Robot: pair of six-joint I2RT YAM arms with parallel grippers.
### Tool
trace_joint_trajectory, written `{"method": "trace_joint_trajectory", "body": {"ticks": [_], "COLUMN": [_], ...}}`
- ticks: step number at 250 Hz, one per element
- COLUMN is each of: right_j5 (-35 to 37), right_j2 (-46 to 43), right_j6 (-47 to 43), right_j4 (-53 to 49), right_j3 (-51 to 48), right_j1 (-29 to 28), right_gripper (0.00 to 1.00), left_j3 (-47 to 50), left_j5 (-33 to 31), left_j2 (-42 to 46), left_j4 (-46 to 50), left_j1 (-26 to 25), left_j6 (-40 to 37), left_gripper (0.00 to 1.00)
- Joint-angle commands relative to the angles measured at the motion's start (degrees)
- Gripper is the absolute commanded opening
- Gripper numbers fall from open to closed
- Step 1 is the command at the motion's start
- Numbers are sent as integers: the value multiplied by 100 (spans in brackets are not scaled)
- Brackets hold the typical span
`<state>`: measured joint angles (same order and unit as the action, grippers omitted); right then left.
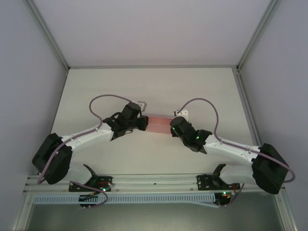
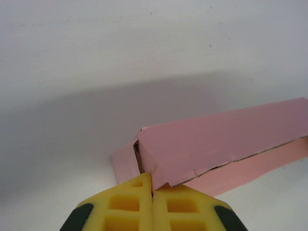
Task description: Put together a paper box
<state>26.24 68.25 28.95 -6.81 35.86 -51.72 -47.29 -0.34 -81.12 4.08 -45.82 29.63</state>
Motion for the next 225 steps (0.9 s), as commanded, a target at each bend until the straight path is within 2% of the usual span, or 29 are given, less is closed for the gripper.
{"method": "trace_joint_trajectory", "body": {"ticks": [1,20,35,41,73,98,137,193,225], "right_j5": [-542,-436,-210,-156,33,184,-579,-1134,-1325], "right_j2": [-236,-393,-468,-492,-508,-499,-536,-346,-266], "right_j6": [21,190,389,433,588,1047,1400,1429,1748], "right_j4": [-186,-336,-481,-536,-943,-1331,-1298,-1305,-1378], "right_j3": [3,116,217,266,554,771,774,662,396], "right_j1": [-101,-92,-69,-50,44,262,953,1244,1256], "right_gripper": [52,69,95,100,100,100,100,88,76], "left_j3": [143,137,85,61,-34,-48,-102,-183,-202], "left_j5": [193,168,75,51,-14,-51,-84,-134,-138], "left_j2": [-386,-347,-334,-344,-411,-424,-390,-466,-475], "left_j4": [908,904,970,993,1053,1066,1088,1151,1142], "left_j1": [-222,-260,-289,-303,-355,-372,-403,-448,-489], "left_j6": [-11,-35,-53,-70,-89,-88,-97,-141,-185], "left_gripper": [0,0,0,0,0,0,0,0,0]}}
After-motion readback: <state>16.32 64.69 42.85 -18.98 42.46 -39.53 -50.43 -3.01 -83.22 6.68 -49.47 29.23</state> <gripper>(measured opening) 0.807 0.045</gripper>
